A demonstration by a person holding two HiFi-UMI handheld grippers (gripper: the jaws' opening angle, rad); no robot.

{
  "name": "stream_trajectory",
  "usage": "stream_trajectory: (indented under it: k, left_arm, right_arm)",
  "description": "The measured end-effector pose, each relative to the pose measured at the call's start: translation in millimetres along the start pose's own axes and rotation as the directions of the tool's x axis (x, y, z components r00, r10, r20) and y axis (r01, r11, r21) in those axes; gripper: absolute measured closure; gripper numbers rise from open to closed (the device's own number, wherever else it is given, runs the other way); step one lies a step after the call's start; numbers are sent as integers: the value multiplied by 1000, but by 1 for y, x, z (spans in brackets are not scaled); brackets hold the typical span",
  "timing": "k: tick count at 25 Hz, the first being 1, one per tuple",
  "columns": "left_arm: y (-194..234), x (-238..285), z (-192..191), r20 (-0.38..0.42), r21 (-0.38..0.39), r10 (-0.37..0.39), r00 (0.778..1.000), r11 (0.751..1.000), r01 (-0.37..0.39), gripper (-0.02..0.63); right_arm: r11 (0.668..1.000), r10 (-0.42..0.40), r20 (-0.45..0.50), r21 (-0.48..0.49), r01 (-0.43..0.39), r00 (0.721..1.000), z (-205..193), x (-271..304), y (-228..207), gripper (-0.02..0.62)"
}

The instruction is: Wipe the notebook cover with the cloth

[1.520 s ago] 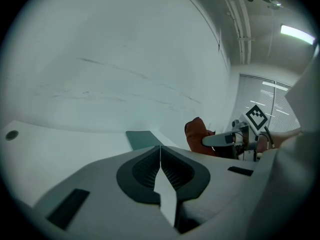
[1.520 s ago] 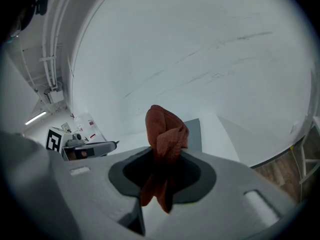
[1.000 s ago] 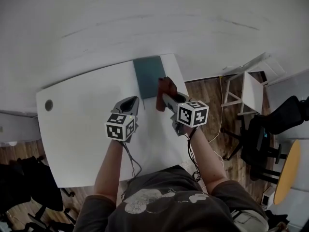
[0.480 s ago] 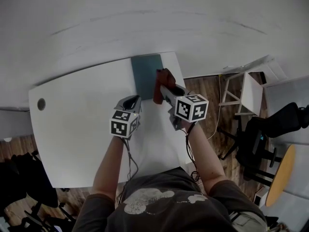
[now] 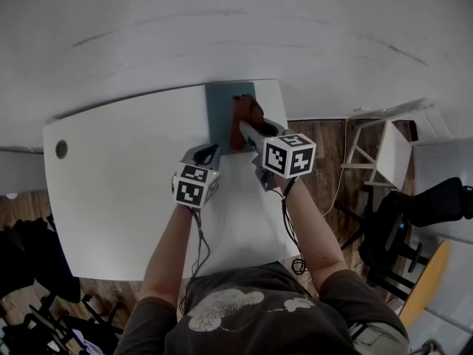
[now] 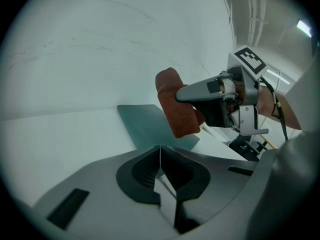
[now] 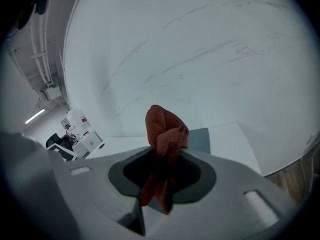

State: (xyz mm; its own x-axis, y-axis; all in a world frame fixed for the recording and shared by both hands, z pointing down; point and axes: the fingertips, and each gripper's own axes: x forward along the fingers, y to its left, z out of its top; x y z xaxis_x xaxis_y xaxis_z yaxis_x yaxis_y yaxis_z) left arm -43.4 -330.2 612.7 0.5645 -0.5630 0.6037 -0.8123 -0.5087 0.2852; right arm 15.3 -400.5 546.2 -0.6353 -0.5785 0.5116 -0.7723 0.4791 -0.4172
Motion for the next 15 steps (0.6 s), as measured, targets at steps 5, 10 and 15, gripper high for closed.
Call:
stream_trajectory:
  k: [5,10,15]
  left_arm:
    - [1,1,-3,-5,-45,13,1000,999,-13,600]
    - [0,3,-7,-52,-22,25,998,999,-26,600]
    - [2,5,-9,-69,-39,30,997,999,-32,600]
  right_arm:
    - [999,29,-3,-19,-30,1000,11,16,2,489]
    - [998,58,-7,-35,-59,998,23,35,5,489]
    - [994,67,-30,-80,-70,997,31,61,11,489]
